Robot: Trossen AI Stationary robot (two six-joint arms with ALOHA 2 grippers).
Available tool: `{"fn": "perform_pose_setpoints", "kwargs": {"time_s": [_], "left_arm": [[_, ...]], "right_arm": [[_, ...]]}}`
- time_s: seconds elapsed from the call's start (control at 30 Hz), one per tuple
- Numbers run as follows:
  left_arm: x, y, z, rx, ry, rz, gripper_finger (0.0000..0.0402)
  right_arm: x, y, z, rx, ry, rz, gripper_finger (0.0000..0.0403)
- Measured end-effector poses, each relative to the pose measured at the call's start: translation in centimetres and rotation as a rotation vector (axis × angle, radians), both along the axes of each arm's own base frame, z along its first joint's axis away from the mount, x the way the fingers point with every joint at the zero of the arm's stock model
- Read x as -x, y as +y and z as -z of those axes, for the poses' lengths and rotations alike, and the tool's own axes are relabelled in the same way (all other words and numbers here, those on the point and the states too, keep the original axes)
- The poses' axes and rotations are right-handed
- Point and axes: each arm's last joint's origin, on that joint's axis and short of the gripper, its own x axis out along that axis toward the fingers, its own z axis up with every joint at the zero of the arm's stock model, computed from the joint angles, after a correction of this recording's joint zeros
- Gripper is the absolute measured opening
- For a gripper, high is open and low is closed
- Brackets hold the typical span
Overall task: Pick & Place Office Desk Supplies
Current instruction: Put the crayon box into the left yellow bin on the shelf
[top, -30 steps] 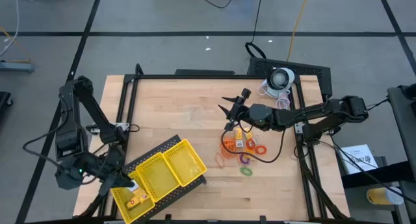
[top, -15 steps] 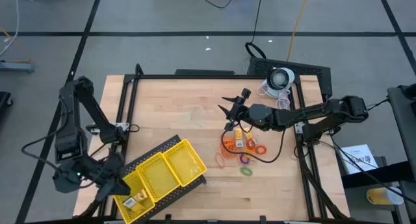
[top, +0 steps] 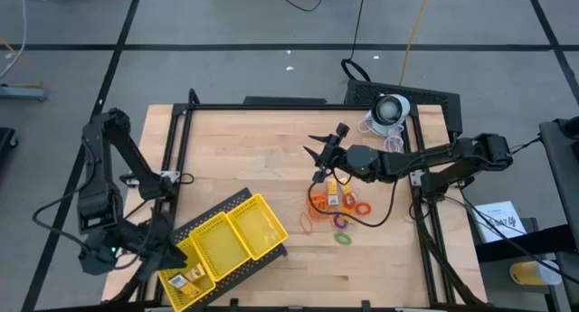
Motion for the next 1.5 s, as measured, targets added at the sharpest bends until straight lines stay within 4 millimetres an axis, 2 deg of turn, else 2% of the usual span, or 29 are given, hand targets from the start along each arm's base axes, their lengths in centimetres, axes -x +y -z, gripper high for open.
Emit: {"fn": "perform_pose_setpoints", "kwargs": {"time_s": [0.23,0.6,0.77,1.0,1.37,1.5], "left_arm": [[-0.9,-2.8,-0.1,0.079,-0.091,0.022,0.0150],[-2.2,-5.4,3.3,0.057,0.074,-0.016,0.0150],[-2.3,-5.4,4.0,0.058,0.149,-0.046,0.0150],[-2.3,-5.4,3.9,0.064,0.152,-0.035,0.0149],[-2.4,-5.2,2.1,0.108,0.017,0.014,0.0149],[-2.3,-4.4,0.8,0.087,-0.086,0.015,0.0149]], "right_arm": [[0.0,0.0,0.0,0.001,0.001,0.000,0.0151],[0.0,0.0,0.0,0.000,-0.001,0.000,0.0151],[0.0,0.1,0.0,-0.001,-0.001,-0.003,0.0151],[0.0,0.8,0.0,0.001,0.000,-0.028,0.0151],[0.0,0.8,0.0,-0.025,-0.008,-0.033,0.0151],[-0.2,1.1,0.5,-0.130,0.001,-0.203,0.0151]]}}
